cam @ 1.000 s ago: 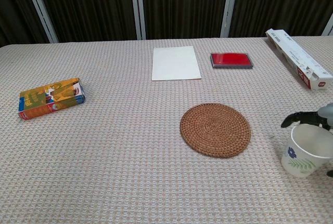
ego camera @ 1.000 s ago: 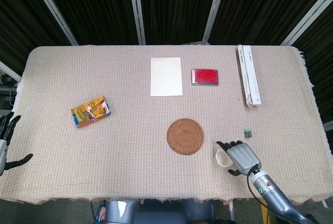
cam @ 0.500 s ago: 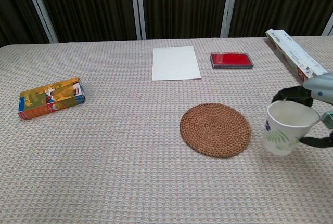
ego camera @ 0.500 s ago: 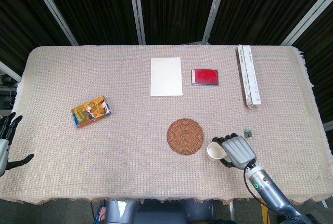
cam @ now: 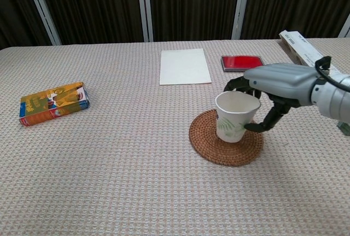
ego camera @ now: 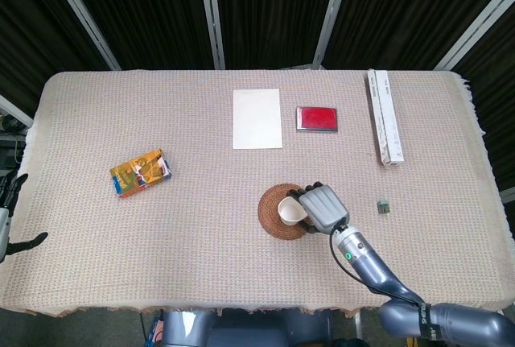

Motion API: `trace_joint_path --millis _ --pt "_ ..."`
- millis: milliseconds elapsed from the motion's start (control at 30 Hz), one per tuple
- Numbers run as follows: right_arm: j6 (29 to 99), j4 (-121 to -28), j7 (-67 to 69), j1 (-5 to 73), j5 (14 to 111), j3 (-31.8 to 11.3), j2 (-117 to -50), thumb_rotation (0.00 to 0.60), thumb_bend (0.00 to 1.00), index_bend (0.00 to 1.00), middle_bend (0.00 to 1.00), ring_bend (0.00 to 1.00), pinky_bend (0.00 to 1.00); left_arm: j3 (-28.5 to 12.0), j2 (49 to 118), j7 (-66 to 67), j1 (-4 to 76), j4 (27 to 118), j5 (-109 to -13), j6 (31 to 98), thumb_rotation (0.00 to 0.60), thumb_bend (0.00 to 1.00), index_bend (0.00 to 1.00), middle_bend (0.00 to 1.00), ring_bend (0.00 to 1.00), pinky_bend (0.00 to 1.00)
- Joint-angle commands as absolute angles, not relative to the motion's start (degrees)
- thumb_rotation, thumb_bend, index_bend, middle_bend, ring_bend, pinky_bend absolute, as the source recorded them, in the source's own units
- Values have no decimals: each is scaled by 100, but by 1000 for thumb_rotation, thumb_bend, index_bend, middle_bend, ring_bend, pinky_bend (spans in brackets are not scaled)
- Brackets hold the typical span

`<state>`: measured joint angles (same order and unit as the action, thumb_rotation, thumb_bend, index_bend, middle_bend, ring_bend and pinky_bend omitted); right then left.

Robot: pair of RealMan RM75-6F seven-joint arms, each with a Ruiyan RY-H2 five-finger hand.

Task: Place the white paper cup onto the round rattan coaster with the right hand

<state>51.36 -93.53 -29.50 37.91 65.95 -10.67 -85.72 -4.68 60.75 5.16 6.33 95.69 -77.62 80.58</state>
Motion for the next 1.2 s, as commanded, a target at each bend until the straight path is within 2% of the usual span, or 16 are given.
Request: trace_joint_path --millis 33,300,333,400,433,467,500,567,800,933,1033,1200 --pt "5057 -8991 -3044 3981 6431 -1066 -8905 600 265 276 416 373 339 -487 6104 560 660 9527 -7688 7999 600 0 0 0 0 0" --pt "5203 -8848 -2930 3993 6536 -956 -8888 600 270 273 415 370 339 -493 6138 606 685 9496 -7628 7957 600 0 0 0 0 0" --pt "5228 -8834 -2929 3995 6570 -939 -8872 600 259 238 395 356 339 -491 6143 618 689 9499 -7627 7952 600 0 0 0 0 0" --pt "5252 -8811 -2963 3997 6593 -905 -8842 600 141 102 252 274 321 -485 6148 632 691 9508 -7636 7955 600 0 0 0 0 0" --pt "5227 -8835 -3020 3999 6566 -862 -8788 600 61 27 131 194 290 -481 6149 644 690 9515 -7648 7964 600 0 0 0 0 0" --pt "5196 -8890 -3059 3997 6510 -834 -8739 600 5 0 41 108 247 -479 6150 651 689 9519 -7654 7971 600 0 0 0 0 0" --pt "5175 -8985 -3083 3990 6444 -819 -8682 600 0 0 10 63 219 -477 6152 657 687 9523 -7658 7977 600 0 0 0 0 0" --pt "5182 -9215 -3075 3962 6374 -809 -8571 600 0 0 0 1 162 -476 6154 663 686 9527 -7656 7981 600 0 0 0 0 0" --pt "5826 -10504 -3268 3668 6772 -655 -7647 600 0 0 0 0 119 -440 6108 599 653 9583 -7747 8045 600 0 0 0 0 0" --pt "6549 -11066 -2995 3153 7550 -356 -6925 600 0 0 0 0 14 -396 6049 478 598 9626 -7901 8160 600 0 0 0 0 0" --pt "7220 -11048 -2519 2626 8271 7 -6515 600 0 0 0 0 0 -350 6021 399 563 9642 -8061 8253 600 0 0 0 0 0" --pt "8210 -10466 -1623 1821 8873 455 -6291 600 0 0 0 0 0 -244 6021 328 503 9637 -8378 8419 600 0 0 0 0 0"
